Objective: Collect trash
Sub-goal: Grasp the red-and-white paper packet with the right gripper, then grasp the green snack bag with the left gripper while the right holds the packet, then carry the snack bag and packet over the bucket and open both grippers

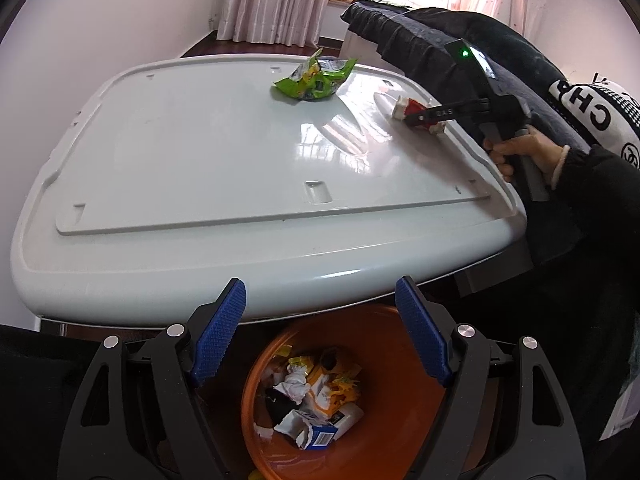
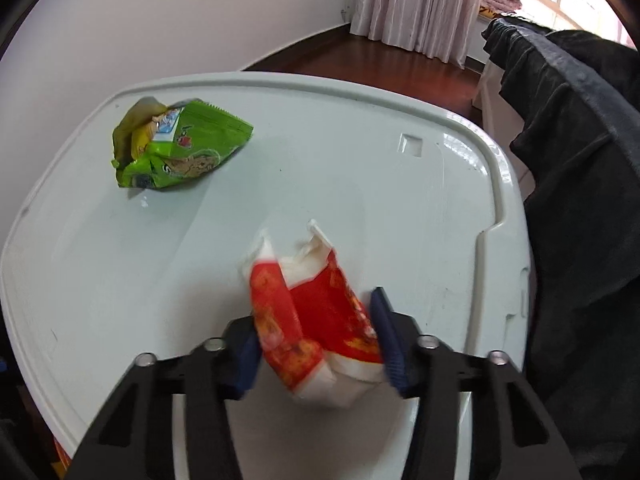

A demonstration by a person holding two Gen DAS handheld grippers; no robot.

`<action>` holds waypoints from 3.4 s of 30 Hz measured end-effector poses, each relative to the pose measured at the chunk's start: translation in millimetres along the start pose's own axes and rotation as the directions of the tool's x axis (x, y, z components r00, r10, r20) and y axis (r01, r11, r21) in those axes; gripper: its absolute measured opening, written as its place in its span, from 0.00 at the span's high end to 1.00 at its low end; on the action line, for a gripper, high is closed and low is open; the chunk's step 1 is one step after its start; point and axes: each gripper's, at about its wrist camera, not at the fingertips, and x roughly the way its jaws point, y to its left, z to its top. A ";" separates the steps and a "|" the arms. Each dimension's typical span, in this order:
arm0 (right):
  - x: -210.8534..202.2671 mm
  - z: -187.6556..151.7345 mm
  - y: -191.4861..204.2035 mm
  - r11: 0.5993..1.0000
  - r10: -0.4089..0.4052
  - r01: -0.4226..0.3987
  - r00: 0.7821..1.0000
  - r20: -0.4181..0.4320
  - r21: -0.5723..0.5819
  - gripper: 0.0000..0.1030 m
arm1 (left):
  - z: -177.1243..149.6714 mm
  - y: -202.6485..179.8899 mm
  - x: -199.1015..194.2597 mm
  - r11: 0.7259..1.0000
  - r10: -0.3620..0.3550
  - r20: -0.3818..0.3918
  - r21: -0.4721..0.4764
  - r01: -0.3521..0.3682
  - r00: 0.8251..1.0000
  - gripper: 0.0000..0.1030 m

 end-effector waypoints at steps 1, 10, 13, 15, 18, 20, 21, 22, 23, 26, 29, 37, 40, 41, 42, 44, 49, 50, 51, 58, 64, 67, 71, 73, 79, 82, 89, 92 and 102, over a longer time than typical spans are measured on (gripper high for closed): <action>-1.3 -1.4 -0.2 1.000 0.001 -0.001 1.000 -0.004 0.011 0.63 | 0.4 0.4 0.1 1.000 -0.003 0.001 -0.005 0.003 1.000 0.27; -28.1 -20.3 23.9 0.991 0.039 -0.039 0.999 -0.004 0.130 0.68 | 3.2 0.9 -10.2 1.000 0.021 0.012 -0.013 -0.021 1.000 0.27; -63.6 -26.0 27.7 0.968 0.072 -0.084 0.996 0.058 0.238 0.68 | 24.7 0.3 -10.1 0.999 0.048 0.015 0.004 -0.048 0.999 0.27; -95.2 -35.8 31.7 0.946 0.087 -0.124 0.987 0.135 0.301 0.68 | 45.3 4.7 -4.3 1.000 0.017 0.004 -0.001 -0.017 1.000 0.27; -126.6 -53.2 34.1 0.911 0.089 -0.175 0.967 0.237 0.374 0.68 | 91.6 12.5 16.3 0.999 -0.052 -0.008 -0.006 0.052 0.999 0.27; -136.9 -63.8 39.2 0.900 0.083 -0.193 0.956 0.280 0.392 0.68 | 117.3 10.4 29.8 0.996 -0.069 0.007 0.048 0.069 0.998 0.27; -138.7 -67.7 42.8 0.904 0.062 -0.177 0.955 0.291 0.389 0.68 | 135.3 7.4 39.6 0.992 -0.079 0.029 0.100 0.076 0.996 0.27; -138.1 -69.0 45.6 0.911 0.039 -0.154 0.955 0.292 0.382 0.67 | 146.9 5.4 47.4 0.985 -0.105 0.037 0.140 0.099 0.994 0.27; -136.6 -69.7 48.1 0.917 0.029 -0.141 0.957 0.288 0.374 0.67 | 159.4 2.6 59.0 0.979 -0.099 0.038 0.185 0.090 0.994 0.27; -128.9 -65.4 50.7 0.934 0.011 -0.108 0.961 0.276 0.341 0.67 | 187.5 -4.8 90.6 0.957 -0.027 0.060 0.292 0.008 0.998 0.27; -122.0 -59.4 46.9 0.932 0.033 -0.129 0.961 0.276 0.338 0.67 | 206.1 -9.5 120.5 0.938 -0.022 0.026 0.346 0.011 0.999 0.27; -118.2 -54.1 46.3 0.934 0.035 -0.132 0.958 0.284 0.332 0.67 | 224.6 -24.0 170.0 0.899 0.011 0.021 0.438 -0.019 1.000 0.27; -115.7 -53.3 45.3 0.932 0.036 -0.133 0.959 0.280 0.337 0.67 | 232.3 -24.5 180.0 0.900 0.013 0.049 0.435 -0.033 0.999 0.26; -115.7 -53.9 45.0 0.930 0.036 -0.134 0.960 0.279 0.341 0.67 | 232.3 -25.1 179.8 0.901 0.014 0.048 0.433 -0.033 0.999 0.25; -114.9 -53.6 44.1 0.929 0.038 -0.136 0.960 0.278 0.345 0.67 | 235.2 -25.6 182.7 0.901 0.020 0.057 0.432 -0.042 0.998 0.24; -113.5 -53.1 43.5 0.927 0.041 -0.139 0.961 0.275 0.348 0.67 | 238.8 -27.1 187.3 0.900 0.025 0.073 0.433 -0.054 0.997 0.22; -111.5 -51.4 46.1 0.930 0.053 -0.147 0.961 0.273 0.338 0.67 | 248.1 -31.6 203.6 0.882 0.100 0.111 0.450 -0.140 0.989 0.21; -110.9 -51.3 45.8 0.929 0.058 -0.152 0.960 0.273 0.339 0.67 | 250.2 -31.7 205.5 0.882 0.106 0.113 0.449 -0.146 0.988 0.21; -110.5 -51.3 45.3 0.927 0.060 -0.155 0.960 0.273 0.341 0.66 | 253.0 -31.0 207.8 0.884 0.113 0.116 0.443 -0.153 0.987 0.21; -110.9 -50.9 38.6 0.917 0.070 -0.174 0.956 0.285 0.359 0.66 | 267.4 -26.3 224.3 0.888 0.151 0.104 0.422 -0.181 0.983 0.21; -113.5 -51.6 40.9 0.919 0.068 -0.175 0.953 0.294 0.354 0.66 | 287.1 -13.5 248.0 0.920 0.116 -0.001 0.378 -0.107 0.993 0.37; -113.1 -50.9 41.1 0.919 0.071 -0.177 0.953 0.294 0.352 0.66 | 297.2 -10.3 251.3 0.942 0.093 -0.033 0.326 -0.077 0.995 0.51; -115.0 -50.5 43.6 0.920 0.074 -0.181 0.951 0.300 0.346 0.66 | 292.6 -16.1 250.1 0.943 0.095 -0.017 0.322 -0.085 0.995 0.69; -116.0 -50.0 44.6 0.920 0.075 -0.183 0.950 0.302 0.347 0.66 | 287.1 -18.7 246.7 0.943 0.084 -0.013 0.324 -0.076 0.996 0.74; -118.2 -44.3 48.8 0.918 0.085 -0.195 0.947 0.310 0.344 0.66 | 278.2 -10.1 226.4 0.966 0.064 -0.013 0.252 -0.059 0.998 0.78; -120.0 -39.6 50.2 0.915 0.091 -0.206 0.942 0.322 0.346 0.66 | 271.5 -5.0 197.6 0.972 0.087 0.008 0.219 -0.087 0.996 0.79; -129.5 -33.6 61.5 0.908 0.084 -0.219 0.930 0.357 0.357 0.66 | 224.8 1.3 101.0 0.969 0.202 0.019 0.141 -0.203 0.979 0.79; -136.2 -39.2 73.3 0.925 0.060 -0.190 0.928 0.367 0.330 0.66 | 193.0 0.4 54.1 0.966 0.234 0.023 0.109 -0.235 0.972 0.78; -198.7 -123.0 141.4 0.938 0.124 -0.225 0.929 0.349 0.265 0.65 | 71.3 -15.9 -60.5 0.975 0.204 0.043 0.075 -0.207 0.978 0.78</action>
